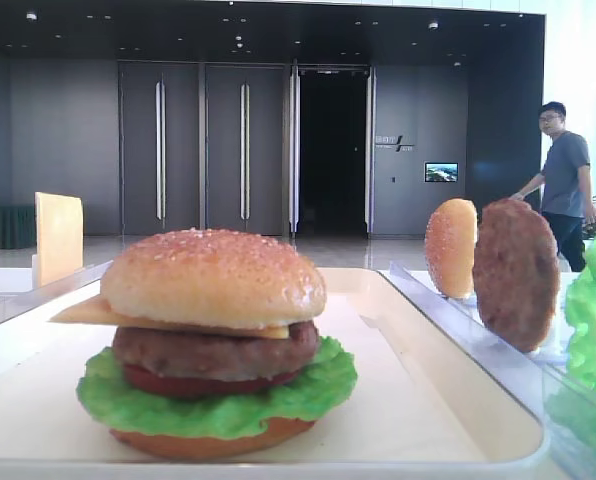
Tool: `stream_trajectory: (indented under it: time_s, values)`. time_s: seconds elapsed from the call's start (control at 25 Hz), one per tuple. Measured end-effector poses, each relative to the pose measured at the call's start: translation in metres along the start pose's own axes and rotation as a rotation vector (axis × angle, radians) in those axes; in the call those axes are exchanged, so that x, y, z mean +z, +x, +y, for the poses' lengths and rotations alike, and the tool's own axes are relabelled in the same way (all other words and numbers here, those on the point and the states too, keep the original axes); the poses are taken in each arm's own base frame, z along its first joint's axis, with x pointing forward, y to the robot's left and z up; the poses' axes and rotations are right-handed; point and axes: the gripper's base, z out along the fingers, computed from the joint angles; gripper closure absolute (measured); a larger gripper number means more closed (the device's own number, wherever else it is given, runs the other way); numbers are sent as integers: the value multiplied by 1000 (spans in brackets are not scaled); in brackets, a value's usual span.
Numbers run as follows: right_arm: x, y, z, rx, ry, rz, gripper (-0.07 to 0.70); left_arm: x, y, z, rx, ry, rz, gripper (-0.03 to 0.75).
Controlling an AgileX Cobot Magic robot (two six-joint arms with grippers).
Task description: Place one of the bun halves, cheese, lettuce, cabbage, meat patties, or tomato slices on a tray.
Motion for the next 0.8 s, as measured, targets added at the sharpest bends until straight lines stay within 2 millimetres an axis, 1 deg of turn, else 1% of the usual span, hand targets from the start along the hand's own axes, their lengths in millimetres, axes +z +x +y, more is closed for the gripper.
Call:
stream_trajectory:
  time_s: [0.16, 0.32, 0.4, 0.48, 0.68, 0.76, 0.8]
  values:
    - [-29, 17, -26, 109, 120, -42, 318, 0, 0, 0, 0, 0, 0, 451]
    - [-58, 38, -41, 201, 217, -90, 332, 0, 0, 0, 0, 0, 0, 451]
    - [-69, 46, -41, 224, 243, -127, 335, 0, 0, 0, 0, 0, 0, 451]
    - [-77, 53, -37, 224, 253, -162, 337, 0, 0, 0, 0, 0, 0, 451]
    - [-89, 67, -28, 213, 264, -221, 338, 0, 0, 0, 0, 0, 0, 451]
    - [-98, 82, -20, 200, 277, -281, 338, 0, 0, 0, 0, 0, 0, 451]
    - [-98, 87, -17, 198, 279, -293, 338, 0, 0, 0, 0, 0, 0, 451]
